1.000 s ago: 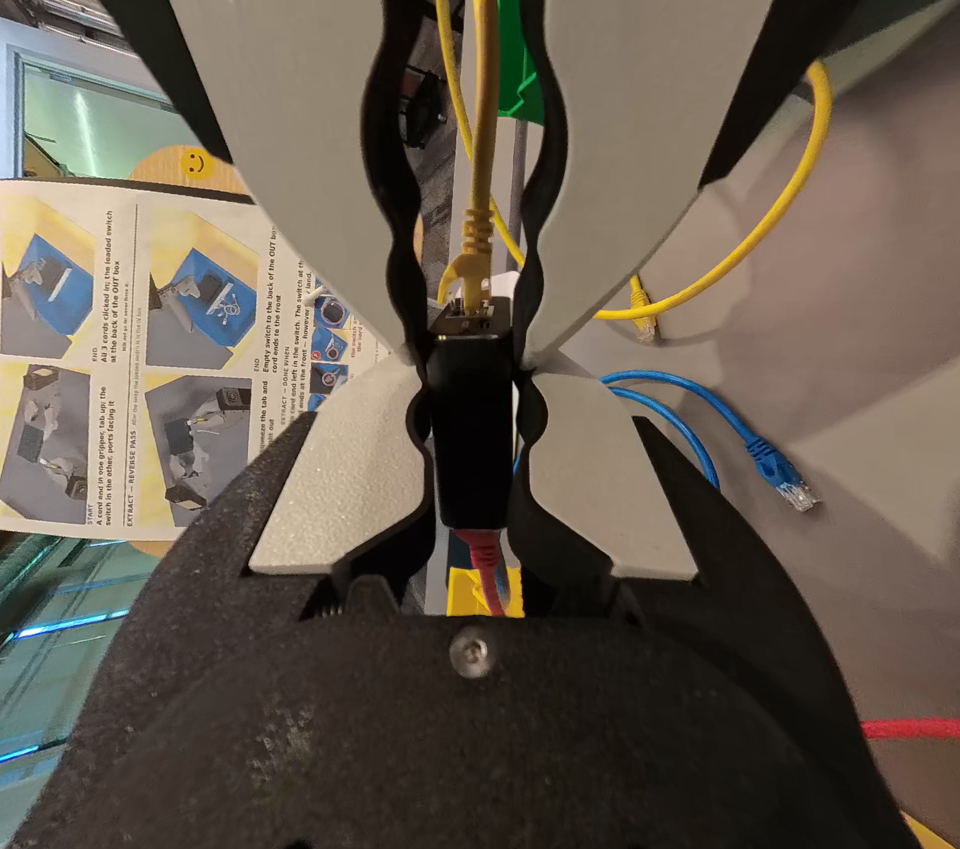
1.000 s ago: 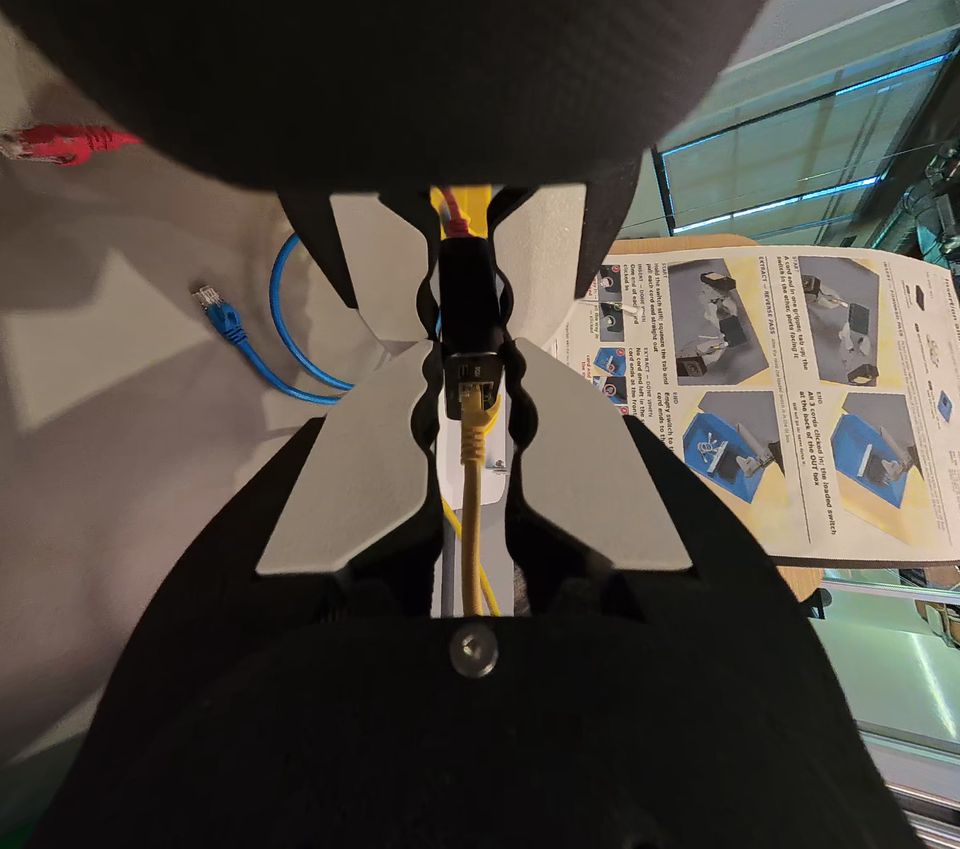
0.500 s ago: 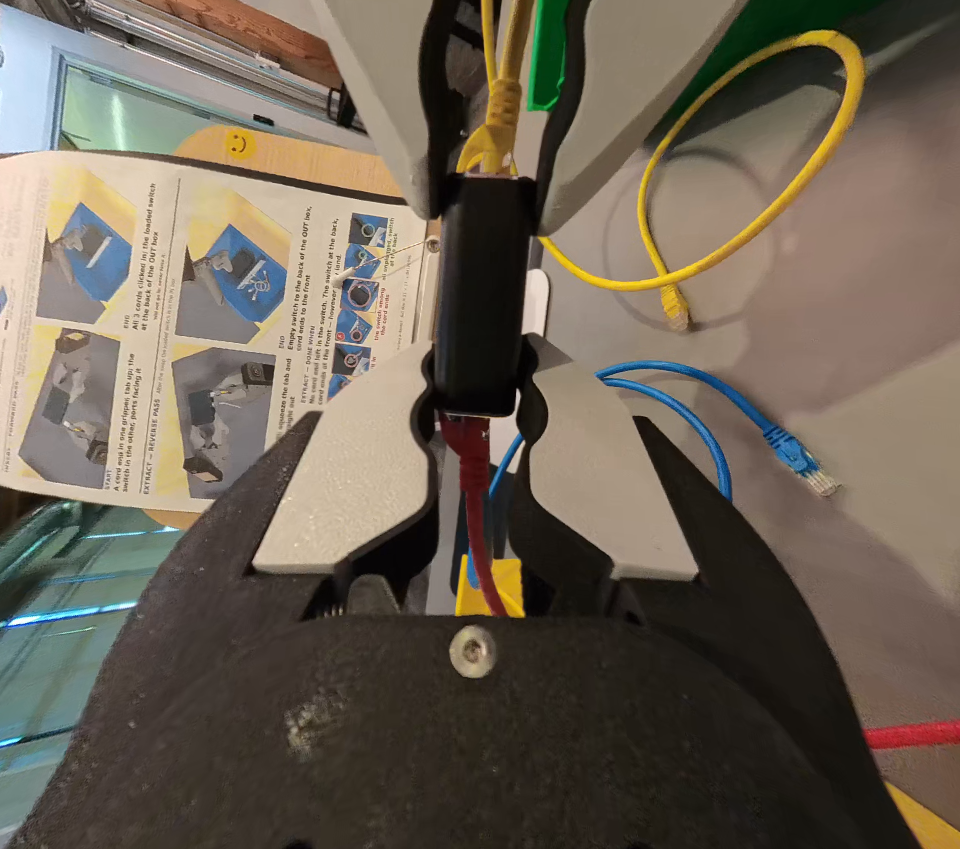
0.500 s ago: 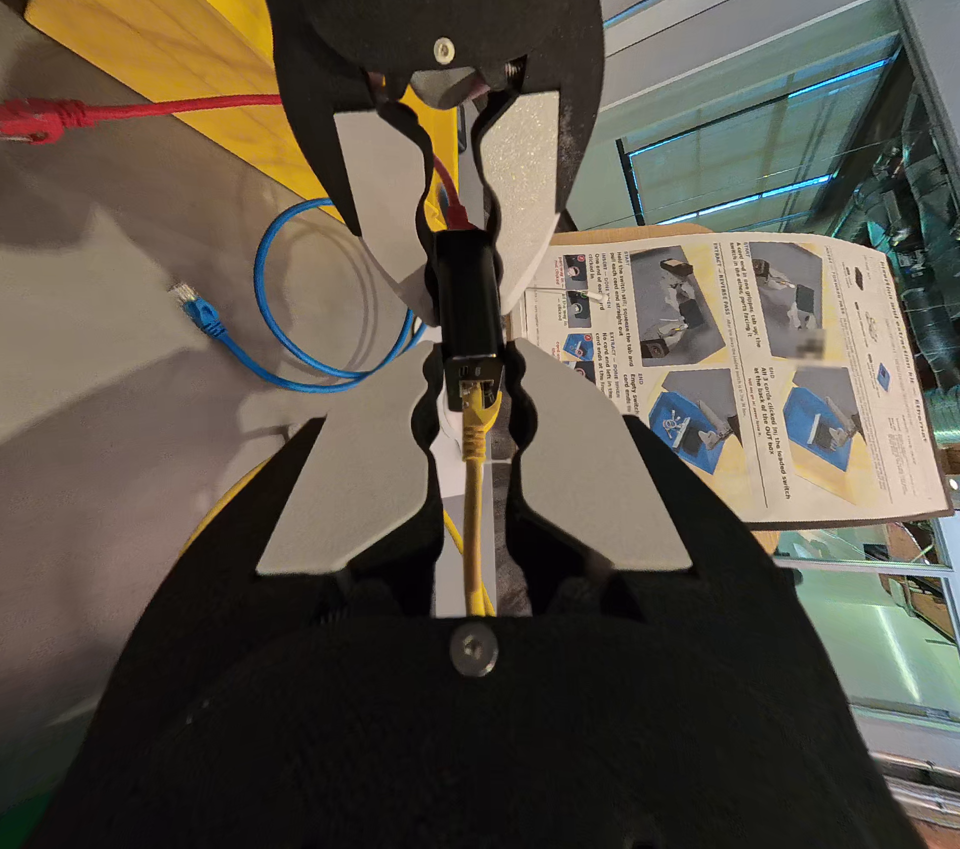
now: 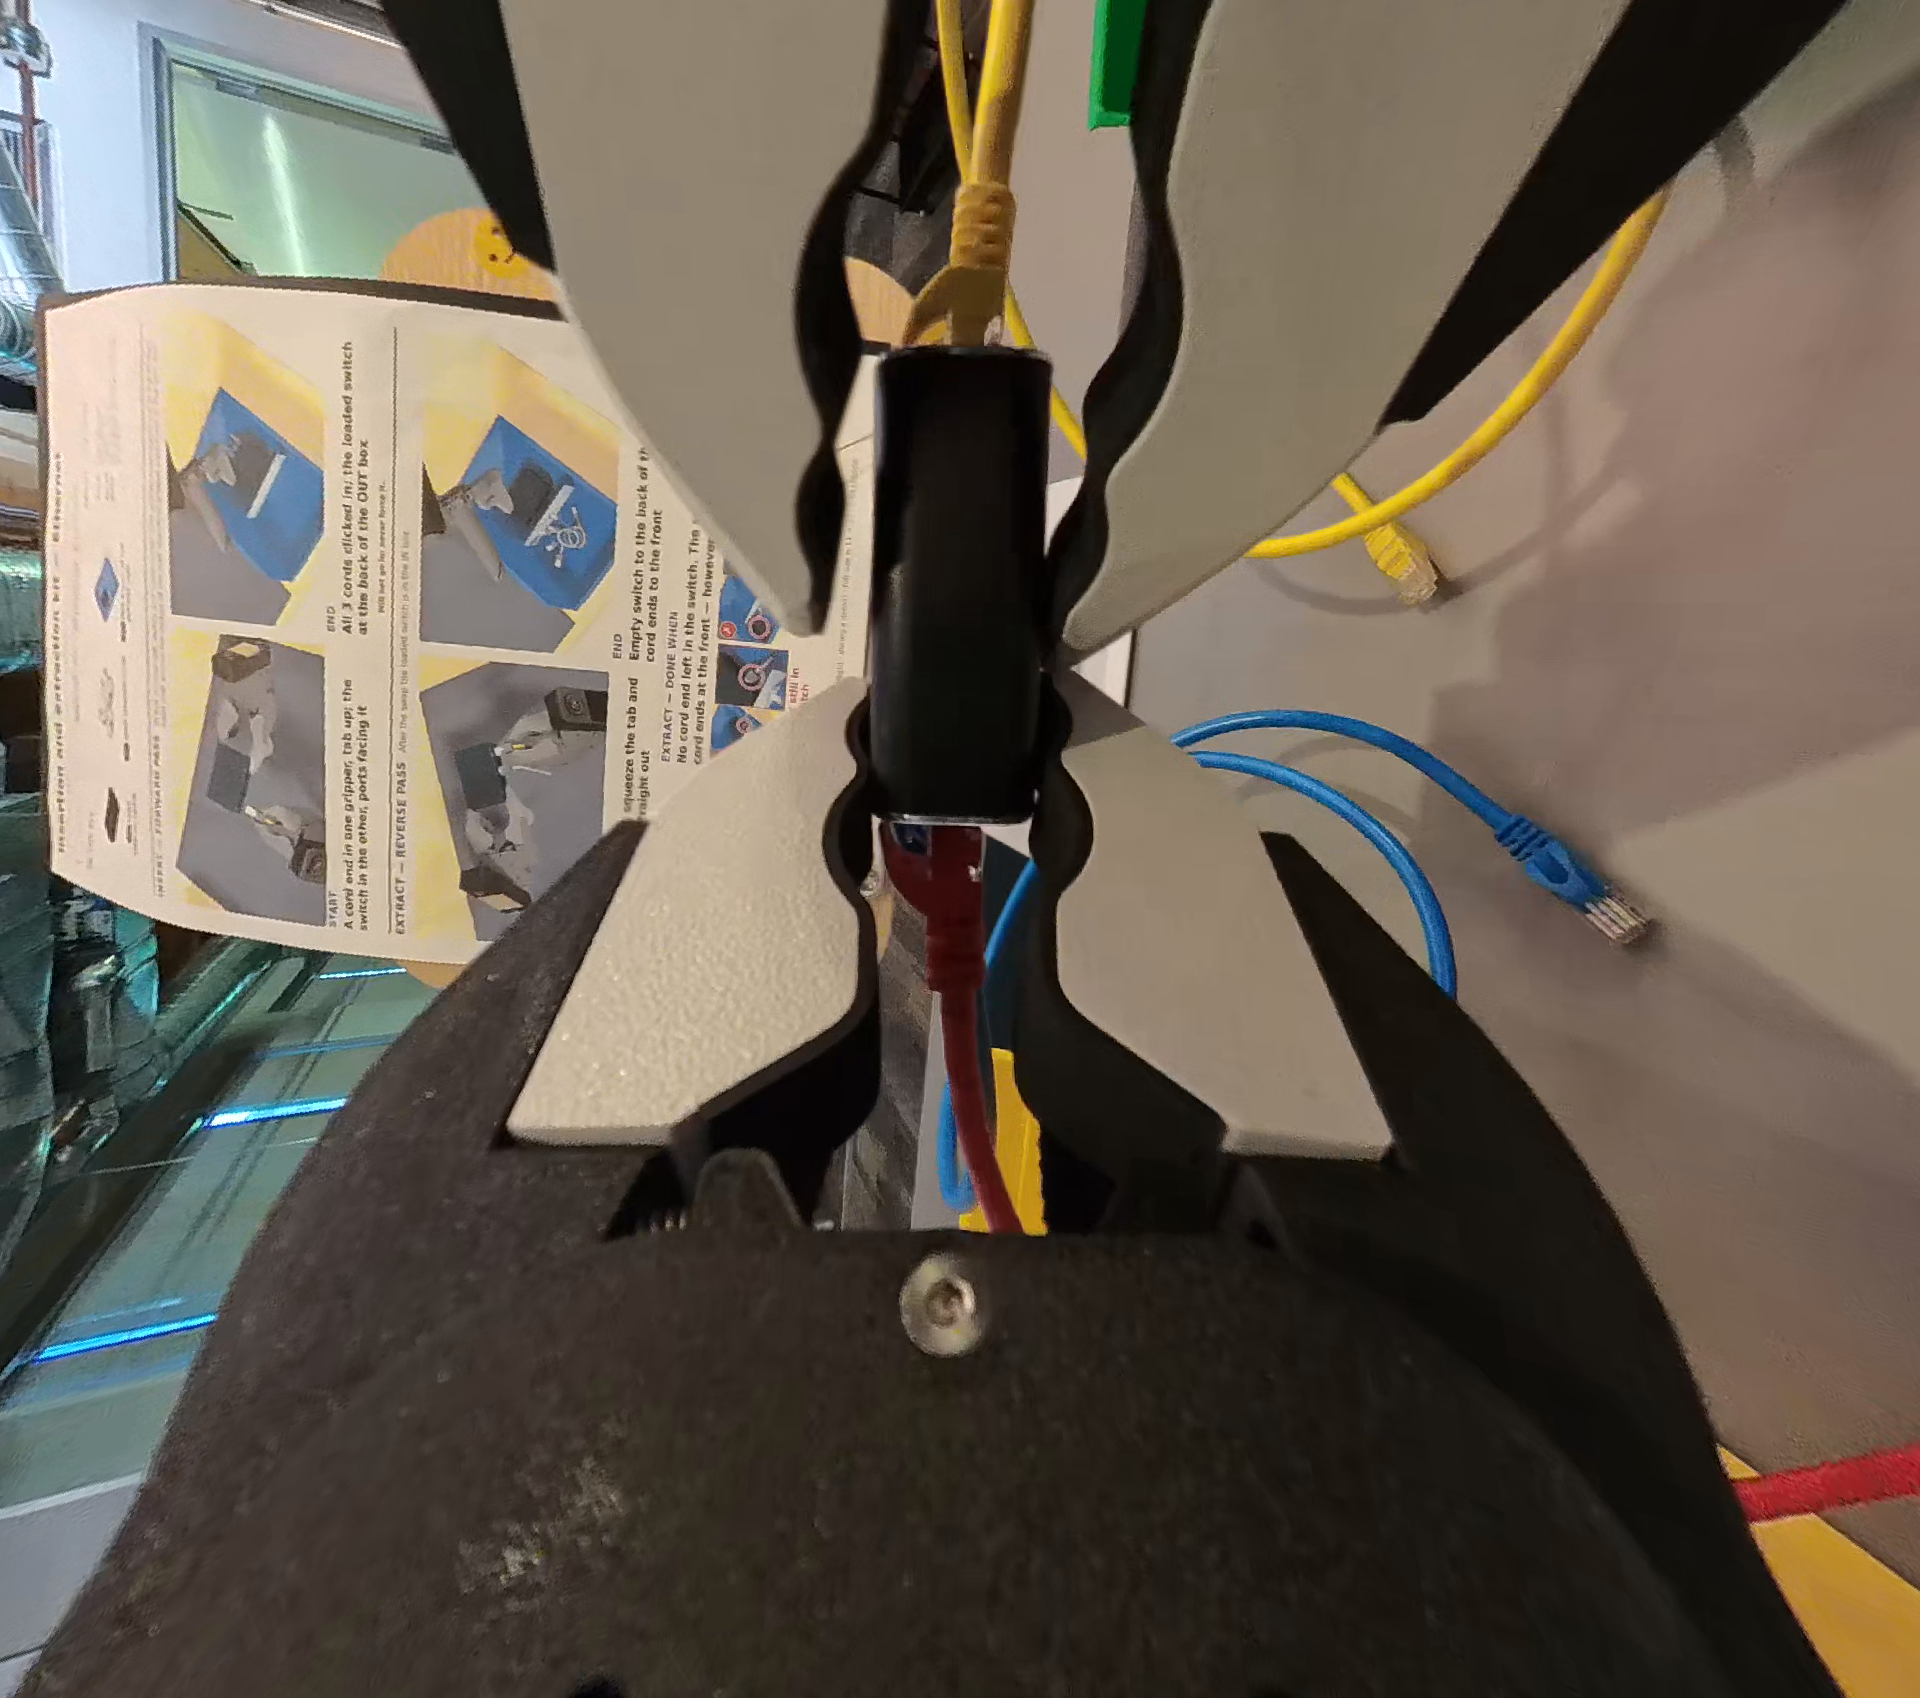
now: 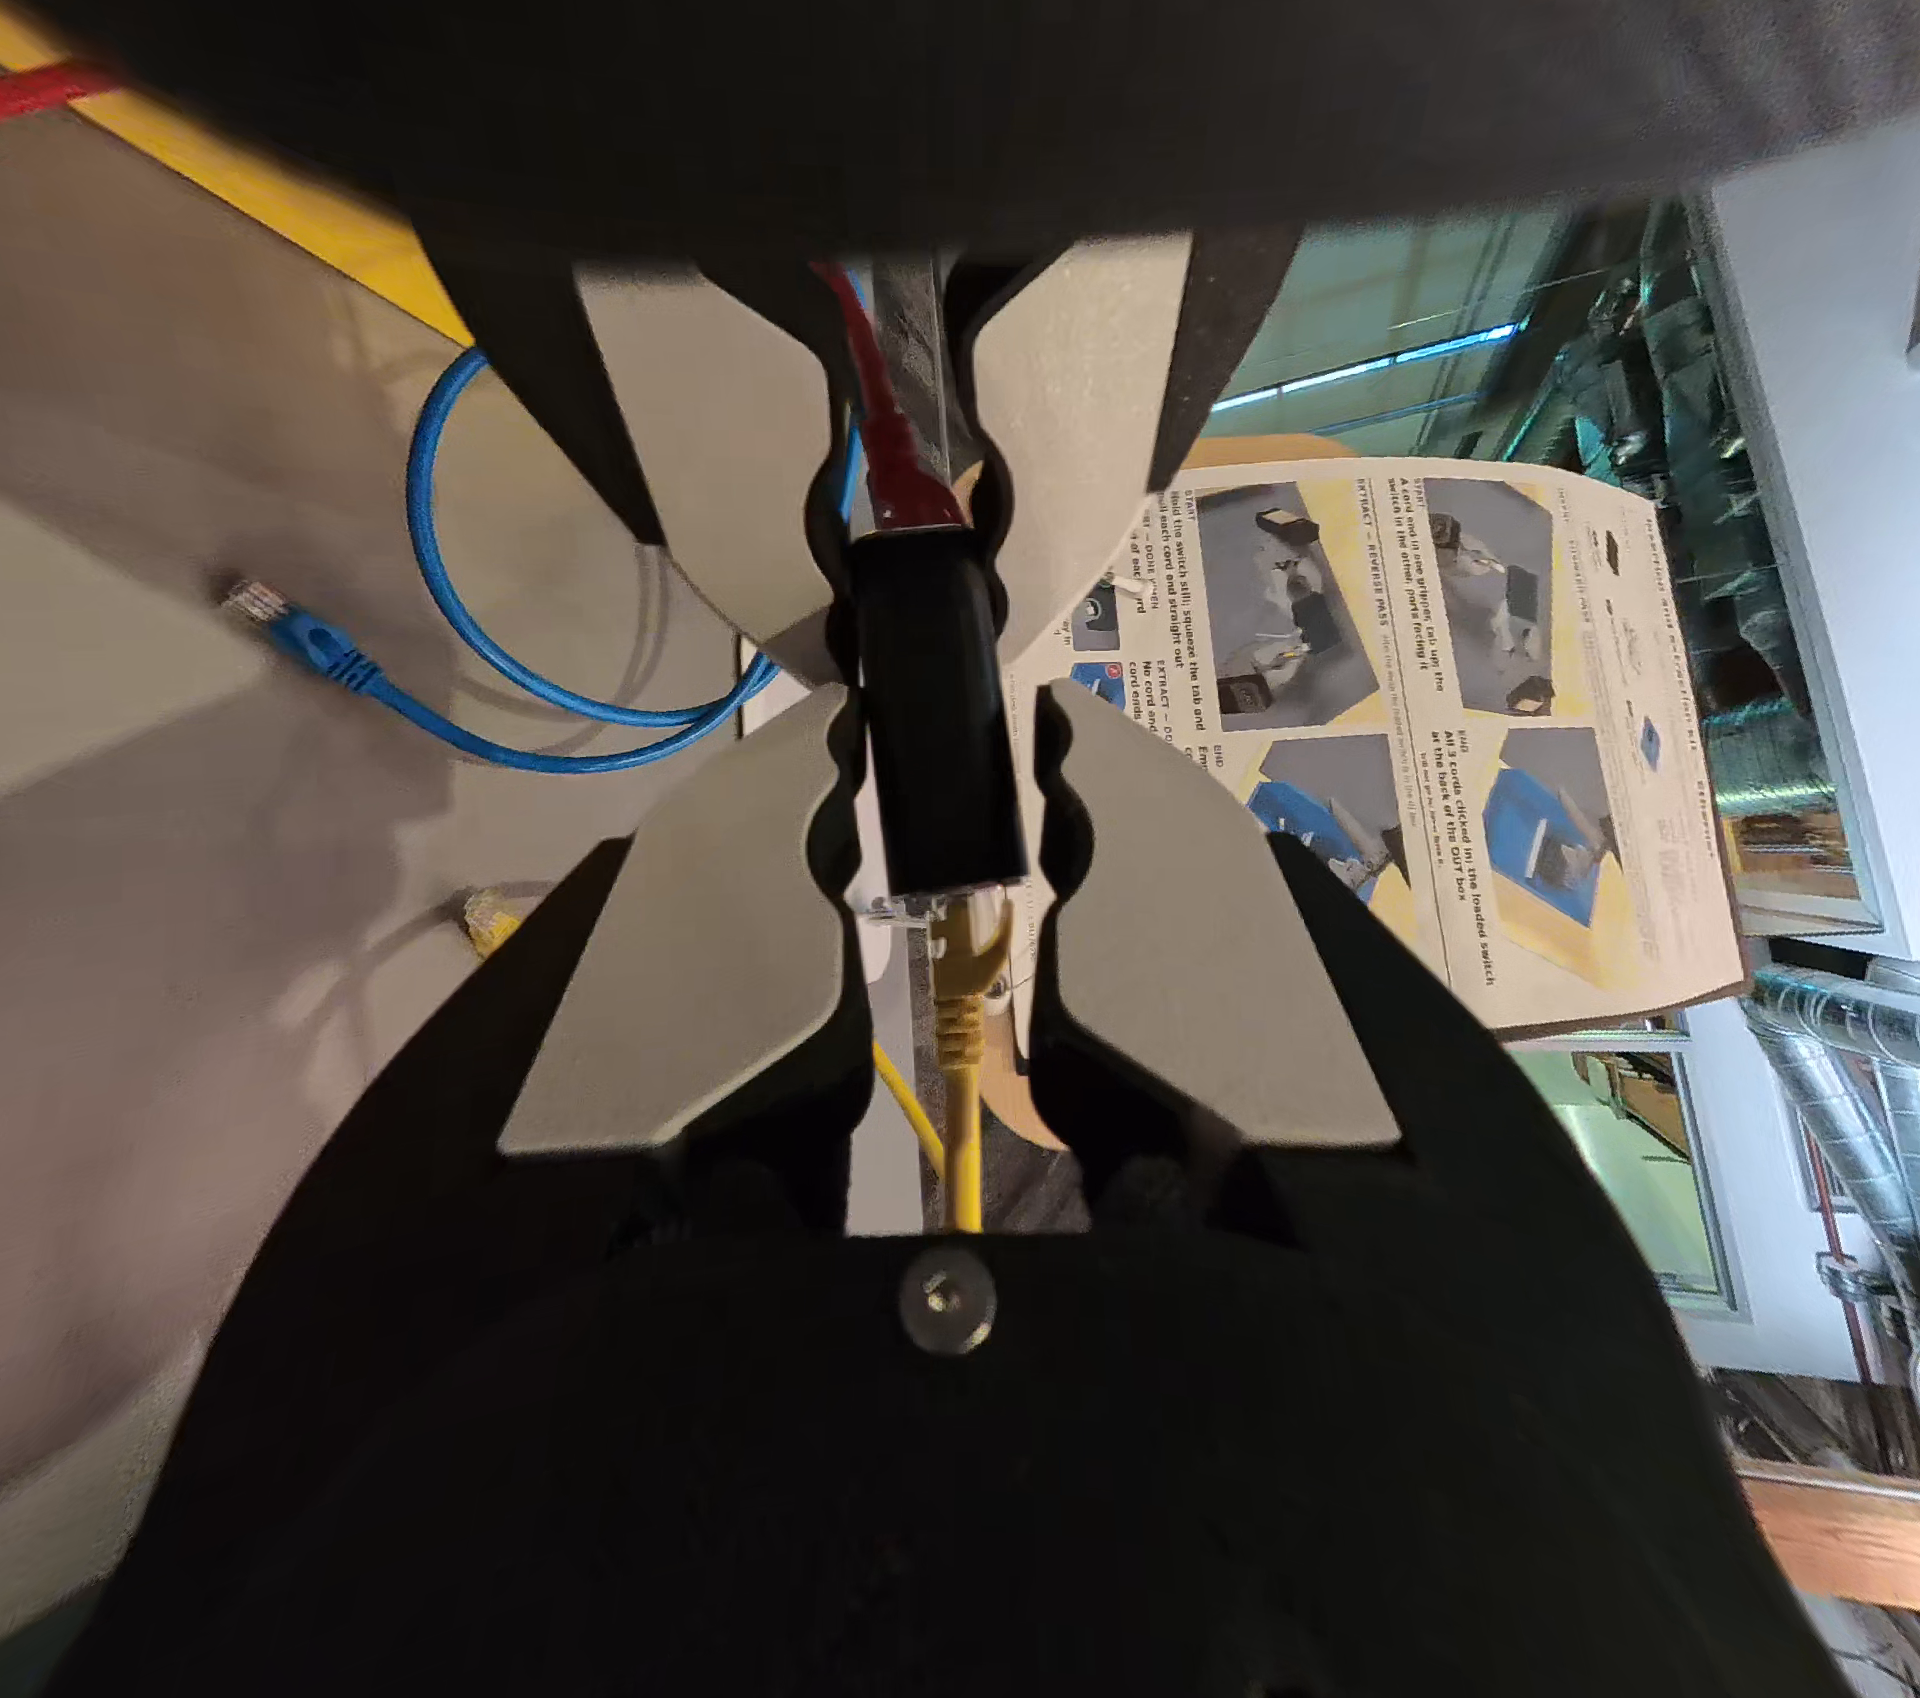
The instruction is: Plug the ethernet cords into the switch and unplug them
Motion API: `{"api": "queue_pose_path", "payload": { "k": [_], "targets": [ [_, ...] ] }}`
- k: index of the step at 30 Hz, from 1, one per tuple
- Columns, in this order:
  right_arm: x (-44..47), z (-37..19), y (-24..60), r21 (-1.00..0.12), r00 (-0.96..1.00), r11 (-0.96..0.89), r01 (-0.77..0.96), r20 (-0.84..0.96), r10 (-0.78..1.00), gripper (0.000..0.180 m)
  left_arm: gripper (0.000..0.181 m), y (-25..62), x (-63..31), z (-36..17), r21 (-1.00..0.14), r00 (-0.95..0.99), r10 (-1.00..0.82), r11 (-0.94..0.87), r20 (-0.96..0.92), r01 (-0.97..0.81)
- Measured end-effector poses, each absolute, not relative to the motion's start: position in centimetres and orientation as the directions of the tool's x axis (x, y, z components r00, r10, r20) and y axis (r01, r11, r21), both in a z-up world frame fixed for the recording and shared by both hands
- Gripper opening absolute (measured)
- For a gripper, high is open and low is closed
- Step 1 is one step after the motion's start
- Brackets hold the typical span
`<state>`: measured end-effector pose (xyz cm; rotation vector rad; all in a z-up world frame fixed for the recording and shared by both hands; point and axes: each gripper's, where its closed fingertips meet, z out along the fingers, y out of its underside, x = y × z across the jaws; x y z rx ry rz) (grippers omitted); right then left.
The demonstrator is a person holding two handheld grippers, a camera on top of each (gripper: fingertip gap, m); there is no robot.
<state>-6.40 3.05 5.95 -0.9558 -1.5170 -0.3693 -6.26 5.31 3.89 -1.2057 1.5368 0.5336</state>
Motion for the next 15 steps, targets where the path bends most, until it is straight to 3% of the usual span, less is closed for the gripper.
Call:
{"api": "queue_pose_path", "payload": {
  "k": [9, 15],
  "targets": [
    [-6.2, 4.7, 3.6, -0.347, 0.082, 0.583, 0.734, 0.898, 0.431, 0.027, 0.025, 5.2, -6.0, 3.1, -0.259, 0.050, -0.450, 0.416, -0.892, -0.872],
    [-5.6, 4.6, 5.6, -0.442, 0.202, 0.450, 0.776, 0.850, 0.487, 0.026, 0.037, 7.0, -7.9, 4.1, -0.312, 0.158, -0.412, 0.338, -0.897, -0.888]
  ]
}}
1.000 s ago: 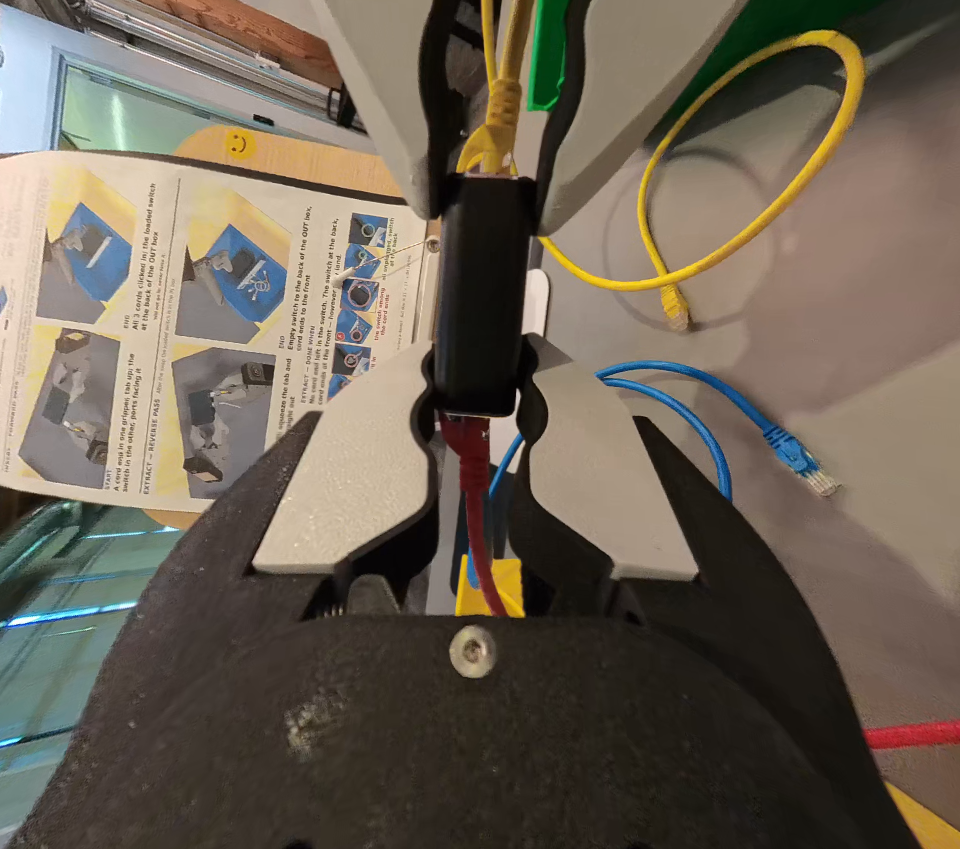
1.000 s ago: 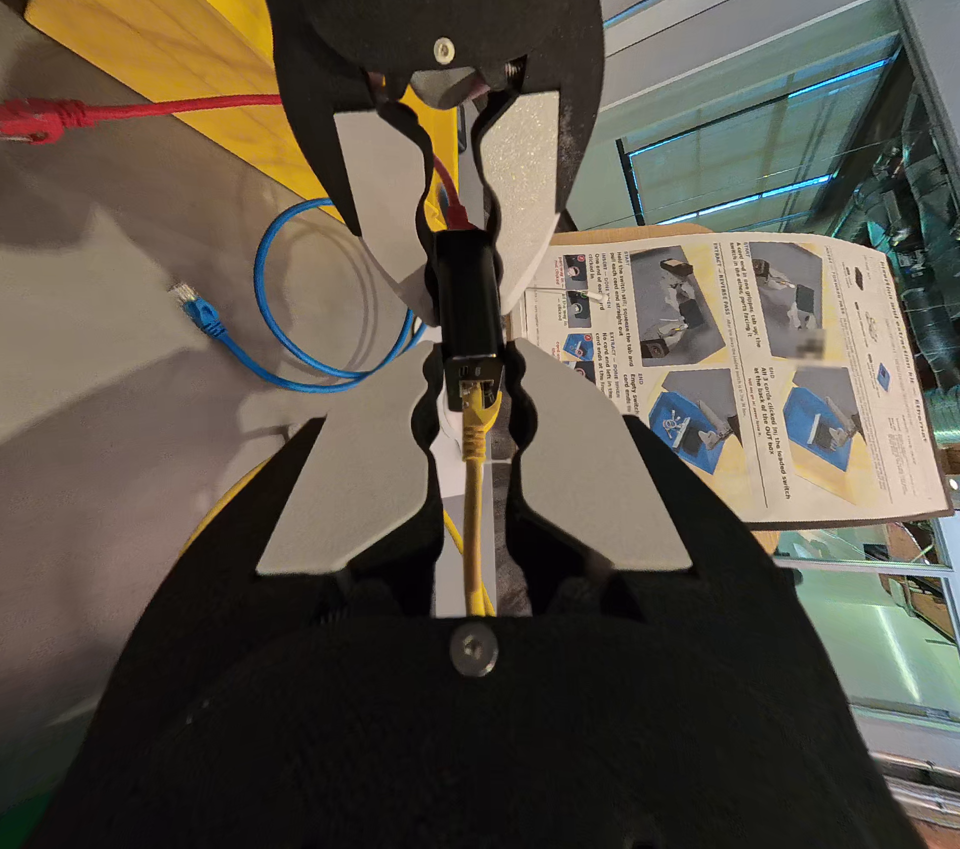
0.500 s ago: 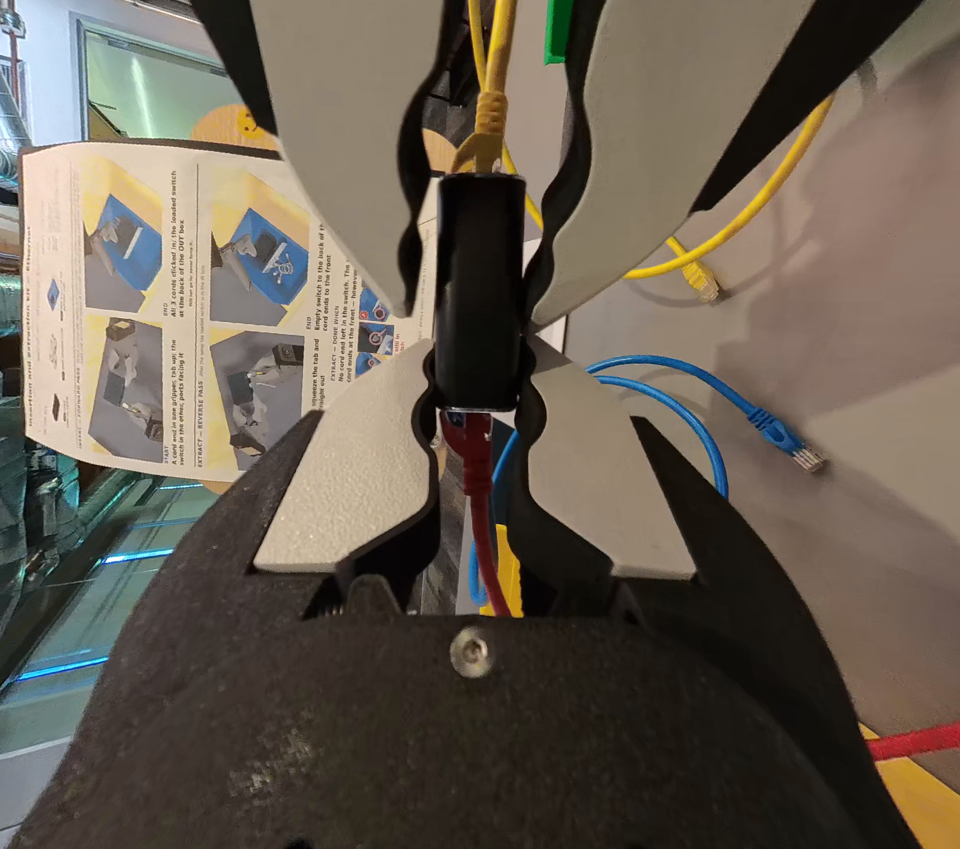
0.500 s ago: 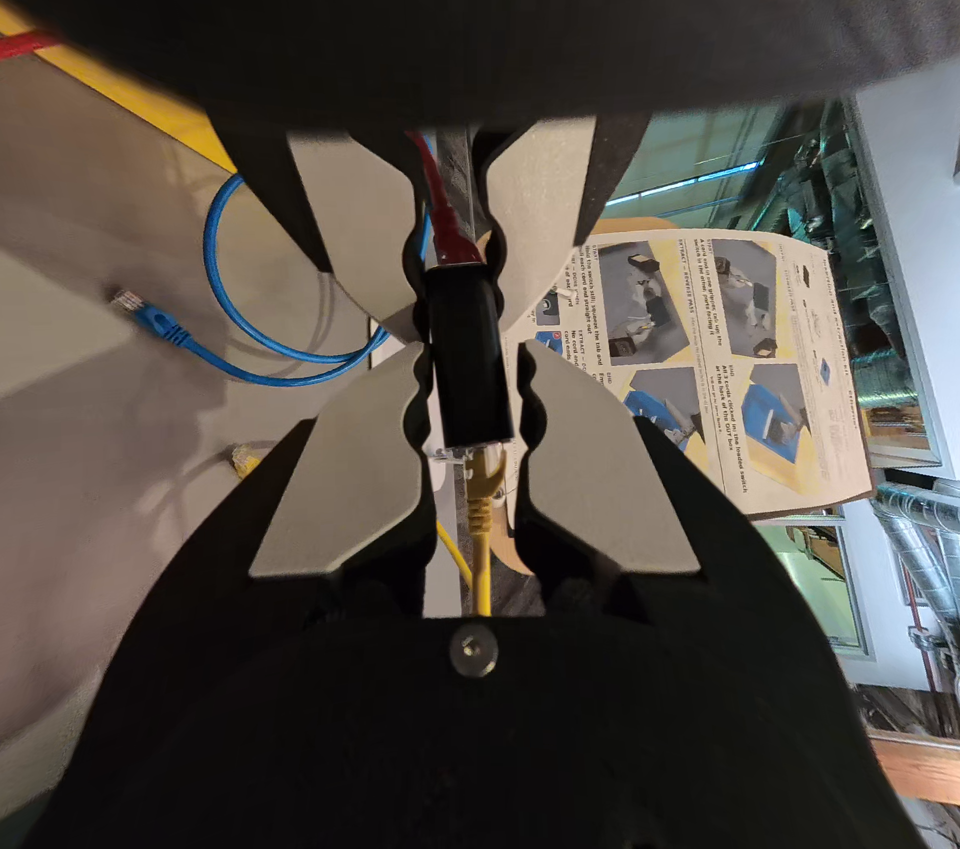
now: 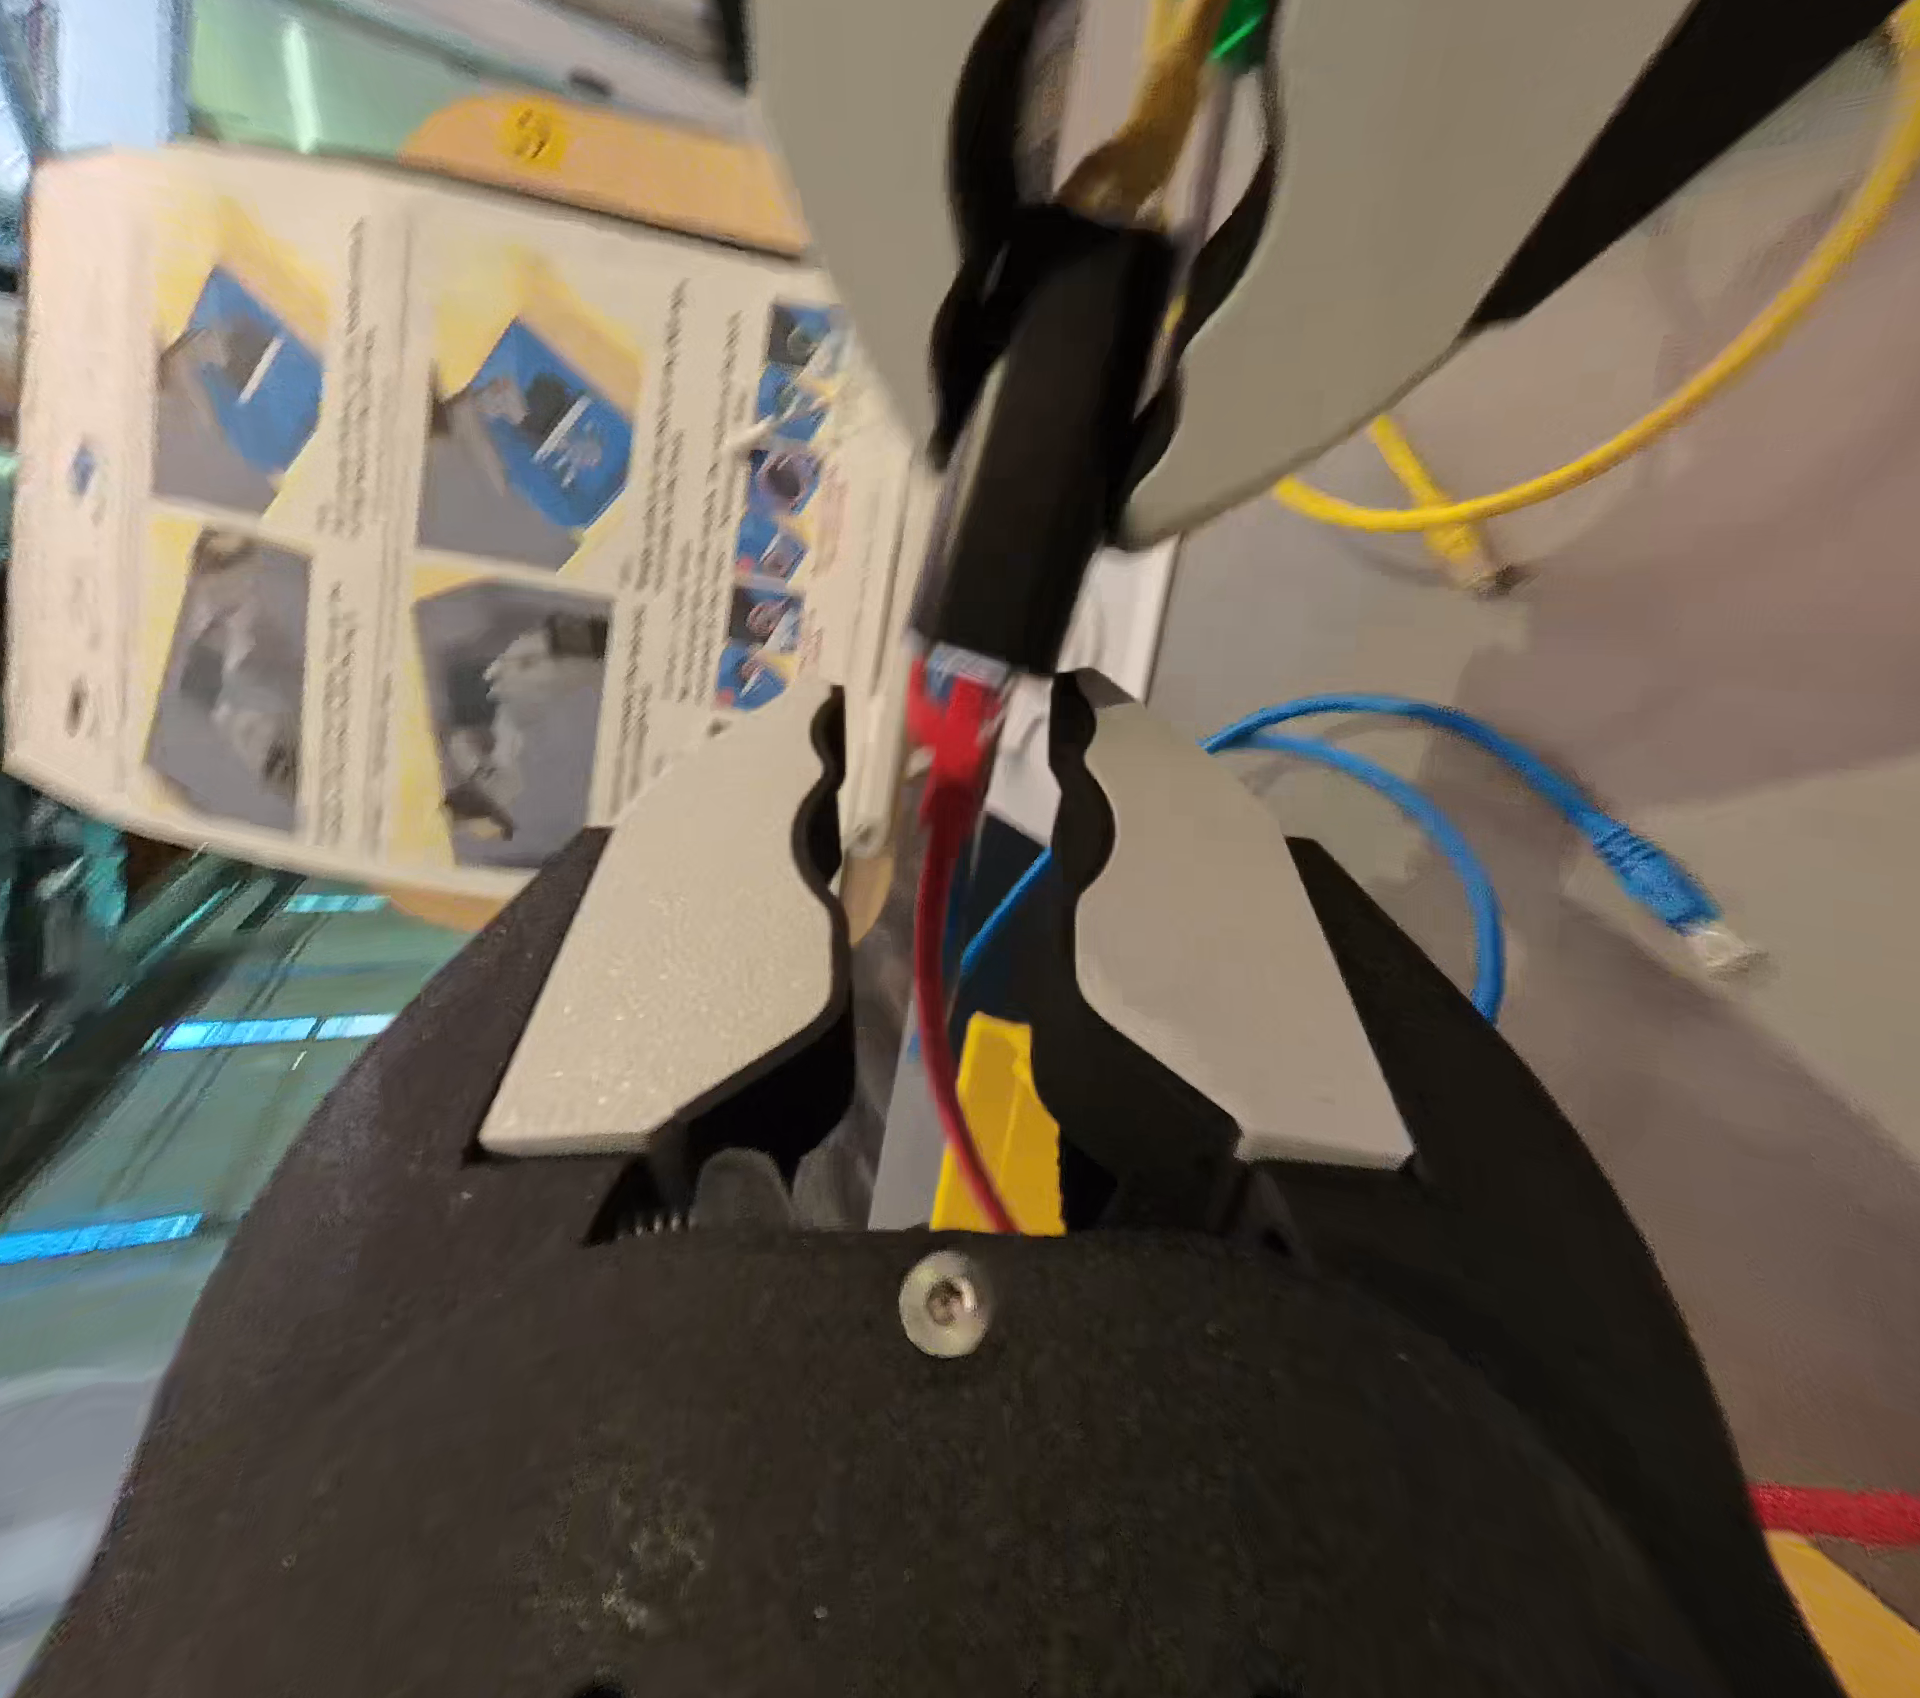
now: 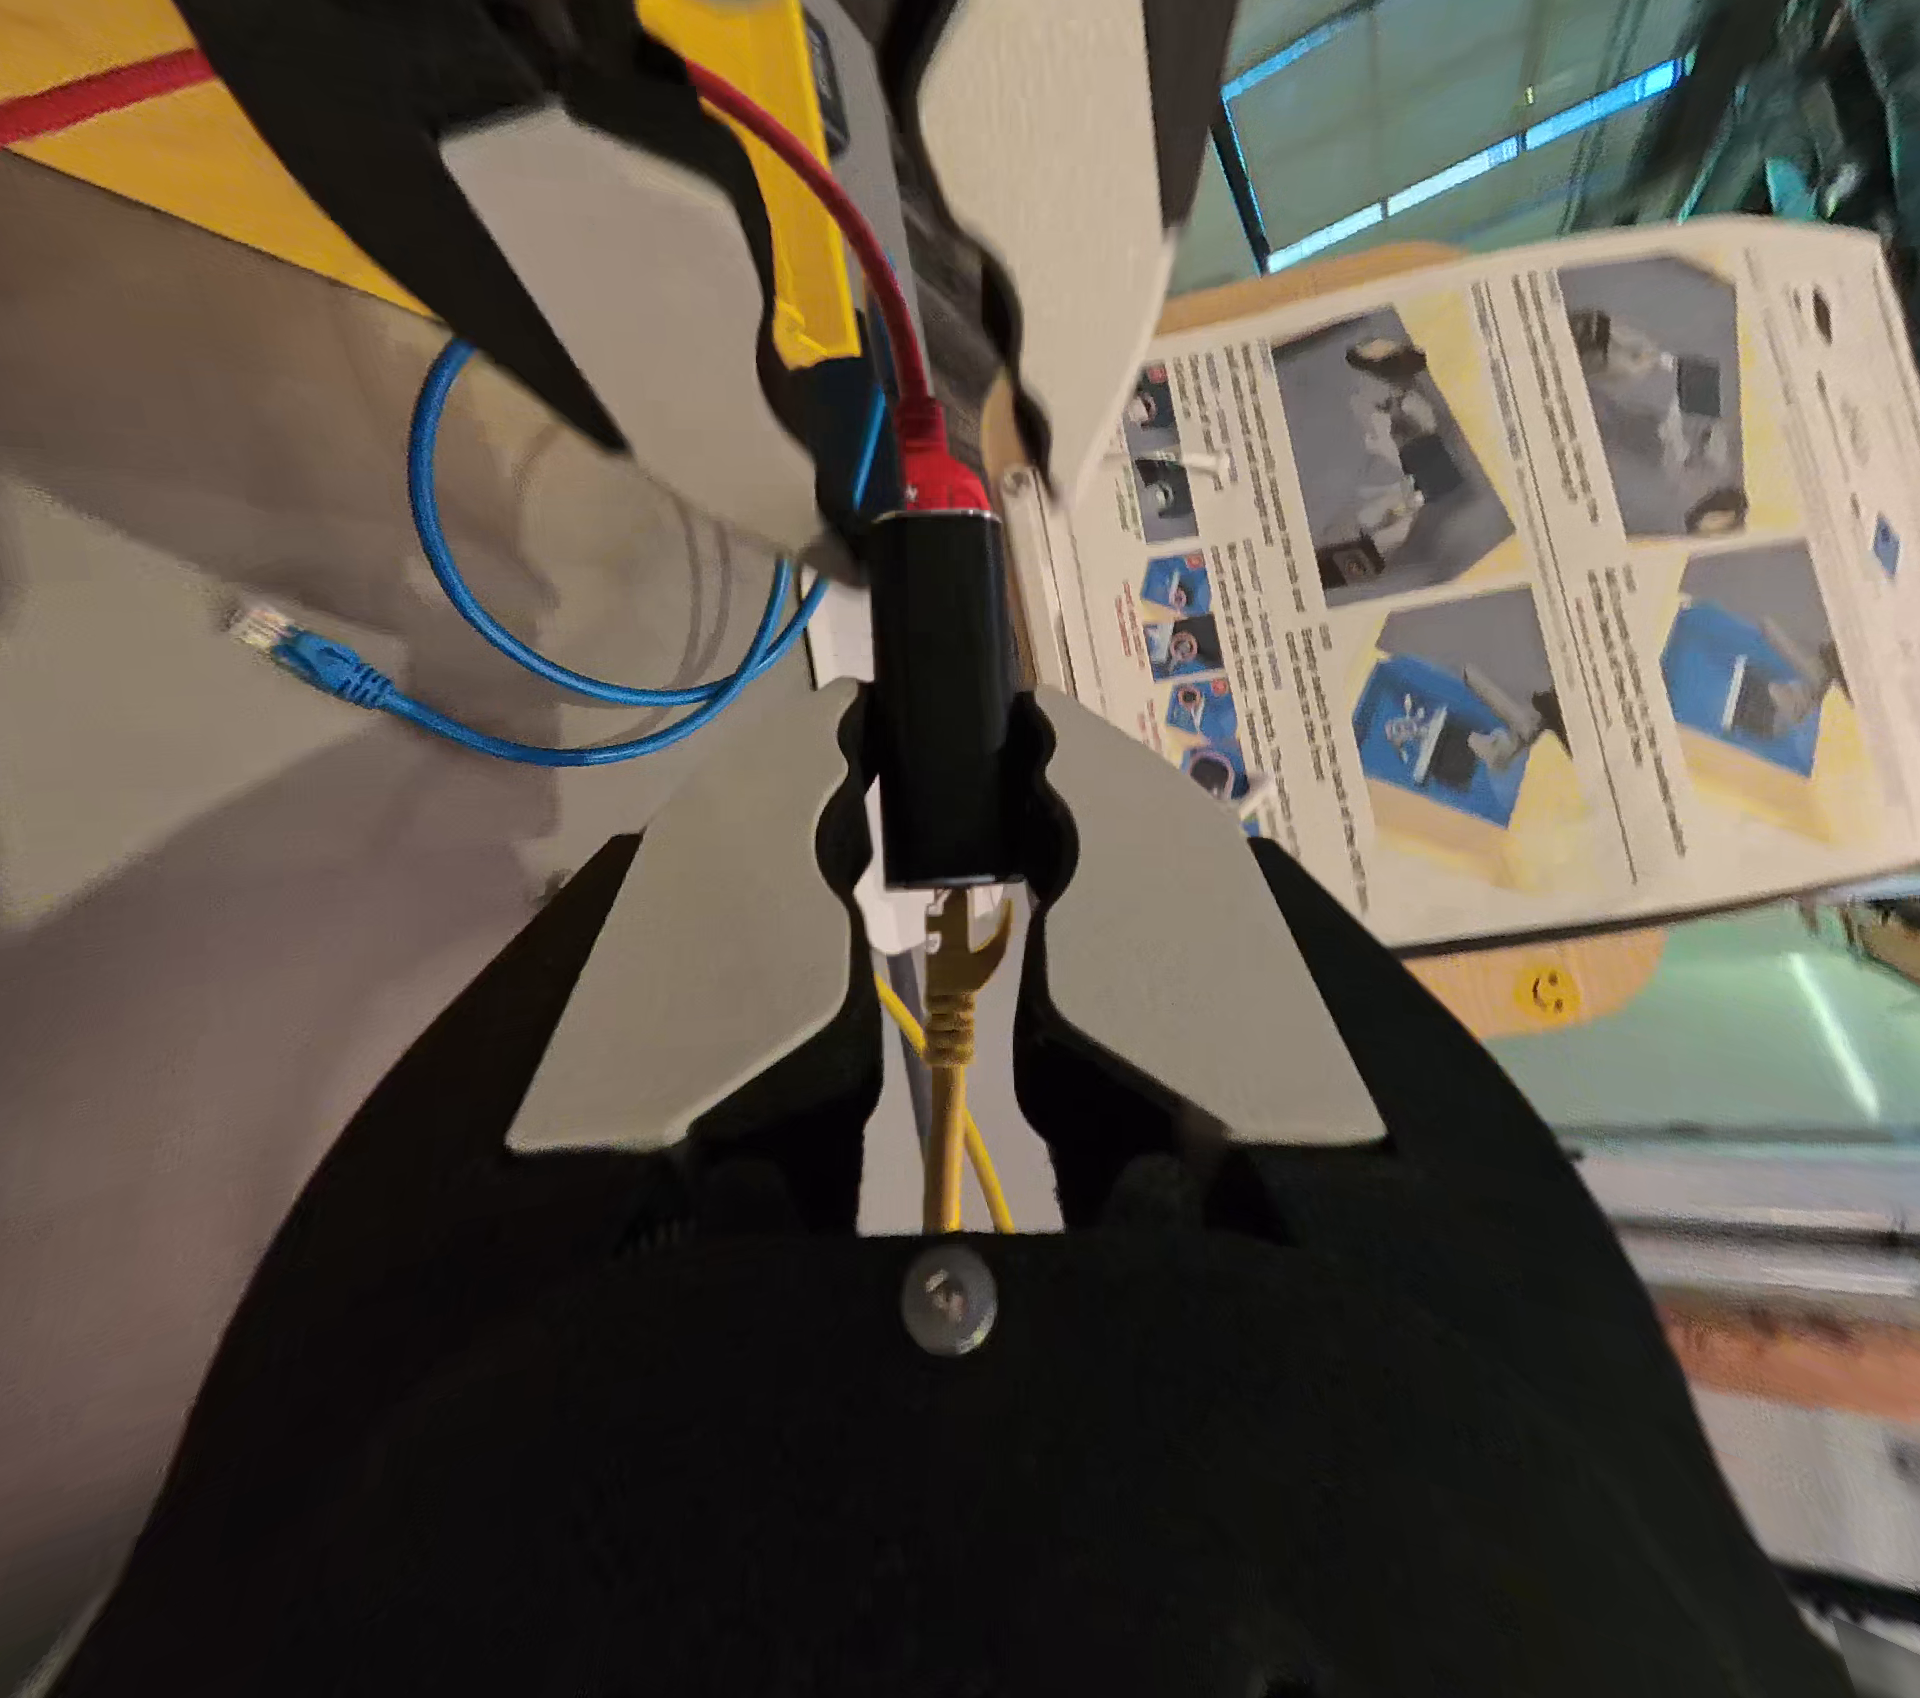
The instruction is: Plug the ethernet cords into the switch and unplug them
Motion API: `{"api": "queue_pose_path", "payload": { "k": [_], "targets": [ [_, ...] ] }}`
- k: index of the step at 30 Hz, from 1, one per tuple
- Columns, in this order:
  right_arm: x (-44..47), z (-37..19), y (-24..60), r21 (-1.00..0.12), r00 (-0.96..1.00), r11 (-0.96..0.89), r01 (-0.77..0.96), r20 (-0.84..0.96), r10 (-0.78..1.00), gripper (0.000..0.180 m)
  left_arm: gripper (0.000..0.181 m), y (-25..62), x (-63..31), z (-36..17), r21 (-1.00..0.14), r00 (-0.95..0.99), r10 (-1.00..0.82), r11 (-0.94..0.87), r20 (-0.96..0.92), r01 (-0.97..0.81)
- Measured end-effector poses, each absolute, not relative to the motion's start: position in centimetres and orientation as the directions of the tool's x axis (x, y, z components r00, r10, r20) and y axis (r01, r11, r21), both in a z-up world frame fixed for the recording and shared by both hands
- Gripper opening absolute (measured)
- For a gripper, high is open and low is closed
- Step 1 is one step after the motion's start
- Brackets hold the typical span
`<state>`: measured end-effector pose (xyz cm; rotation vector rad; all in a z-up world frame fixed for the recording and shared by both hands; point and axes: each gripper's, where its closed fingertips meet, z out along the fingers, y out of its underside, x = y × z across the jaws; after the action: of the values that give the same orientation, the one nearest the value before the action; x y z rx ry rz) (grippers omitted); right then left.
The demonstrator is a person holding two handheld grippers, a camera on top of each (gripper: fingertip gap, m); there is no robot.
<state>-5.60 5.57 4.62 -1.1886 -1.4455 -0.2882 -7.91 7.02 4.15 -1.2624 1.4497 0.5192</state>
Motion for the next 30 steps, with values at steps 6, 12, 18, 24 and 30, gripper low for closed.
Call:
{"api": "queue_pose_path", "payload": {
  "k": [6, 12, 18, 24, 30],
  "targets": [
    [-3.1, 6.0, 9.2, -0.627, 0.512, 0.209, 0.750, 0.751, 0.416, 0.026, 0.033, 8.4, -14.7, 10.9, -0.524, 0.482, -0.219, 0.222, -0.848, -0.822],
    [-2.0, 6.2, 9.9, -0.709, 0.634, 0.102, 0.698, 0.677, 0.374, 0.026, 0.033, 7.2, -18.0, 13.2, -0.563, 0.538, -0.172, 0.184, -0.825, -0.806],
    [-2.8, 6.5, 8.9, -0.708, 0.616, 0.128, 0.695, 0.678, 0.401, 0.026, 0.032, 6.7, -18.0, 13.5, -0.553, 0.525, -0.181, 0.197, -0.832, -0.809],
    [-1.3, 11.6, 6.3, -0.814, 0.695, 0.200, 0.545, 0.572, 0.435, 0.026, 0.029, 6.2, -20.1, 14.8, -0.613, 0.590, -0.167, 0.211, -0.790, -0.761],
    [1.9, 18.8, 6.9, -0.883, 0.715, 0.220, 0.414, 0.465, 0.522, 0.026, 0.025, 5.1, -21.8, 16.8, -0.691, 0.679, -0.157, 0.282, -0.717, -0.665]
  ]
}}
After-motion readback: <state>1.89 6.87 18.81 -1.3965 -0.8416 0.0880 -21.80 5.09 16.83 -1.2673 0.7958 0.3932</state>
